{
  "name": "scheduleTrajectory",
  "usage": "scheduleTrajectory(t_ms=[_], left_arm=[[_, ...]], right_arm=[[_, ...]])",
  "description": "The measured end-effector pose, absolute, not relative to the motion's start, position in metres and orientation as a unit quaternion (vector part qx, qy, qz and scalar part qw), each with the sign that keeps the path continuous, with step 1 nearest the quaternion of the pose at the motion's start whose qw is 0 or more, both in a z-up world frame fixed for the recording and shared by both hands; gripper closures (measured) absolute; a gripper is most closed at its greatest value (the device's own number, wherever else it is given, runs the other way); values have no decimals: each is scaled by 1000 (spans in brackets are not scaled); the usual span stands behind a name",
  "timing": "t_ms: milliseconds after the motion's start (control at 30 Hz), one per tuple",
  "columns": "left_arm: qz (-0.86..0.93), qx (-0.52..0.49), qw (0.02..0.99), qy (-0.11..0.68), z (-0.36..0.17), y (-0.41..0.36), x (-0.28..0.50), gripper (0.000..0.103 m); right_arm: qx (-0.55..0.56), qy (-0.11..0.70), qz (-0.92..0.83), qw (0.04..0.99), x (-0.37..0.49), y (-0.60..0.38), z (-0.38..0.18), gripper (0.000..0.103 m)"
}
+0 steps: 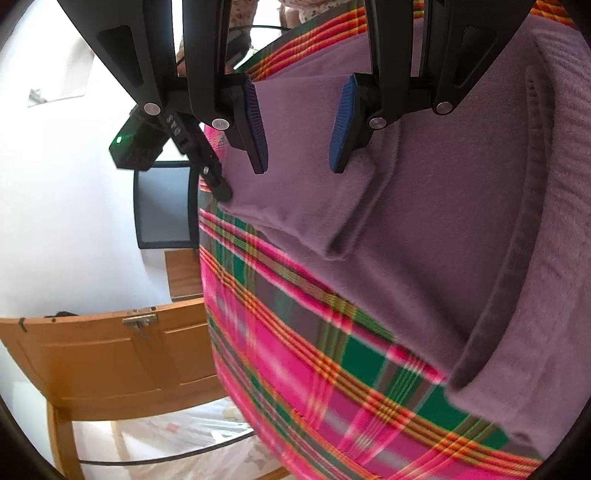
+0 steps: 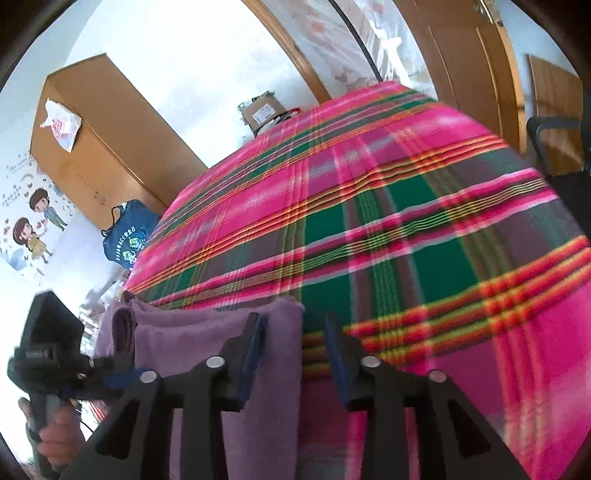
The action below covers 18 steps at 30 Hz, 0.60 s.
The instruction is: Fold clothes
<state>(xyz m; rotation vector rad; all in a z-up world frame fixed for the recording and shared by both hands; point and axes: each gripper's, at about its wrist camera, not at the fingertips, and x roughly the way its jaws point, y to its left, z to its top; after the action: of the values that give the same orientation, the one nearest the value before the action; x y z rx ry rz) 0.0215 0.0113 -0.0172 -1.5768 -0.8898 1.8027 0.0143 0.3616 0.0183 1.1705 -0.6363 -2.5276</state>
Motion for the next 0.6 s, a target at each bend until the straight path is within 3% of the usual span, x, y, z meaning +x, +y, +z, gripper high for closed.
scheduleTrajectory(t_ms=[133, 600], left_arm=[[682, -583, 280, -341, -13, 11, 16, 67], [682, -594, 278, -324, -21, -6, 33, 67]], right_arm=[[391, -204, -887, 140, 41, 360, 27, 65], [366, -18, -920, 137, 100, 301, 30, 65]])
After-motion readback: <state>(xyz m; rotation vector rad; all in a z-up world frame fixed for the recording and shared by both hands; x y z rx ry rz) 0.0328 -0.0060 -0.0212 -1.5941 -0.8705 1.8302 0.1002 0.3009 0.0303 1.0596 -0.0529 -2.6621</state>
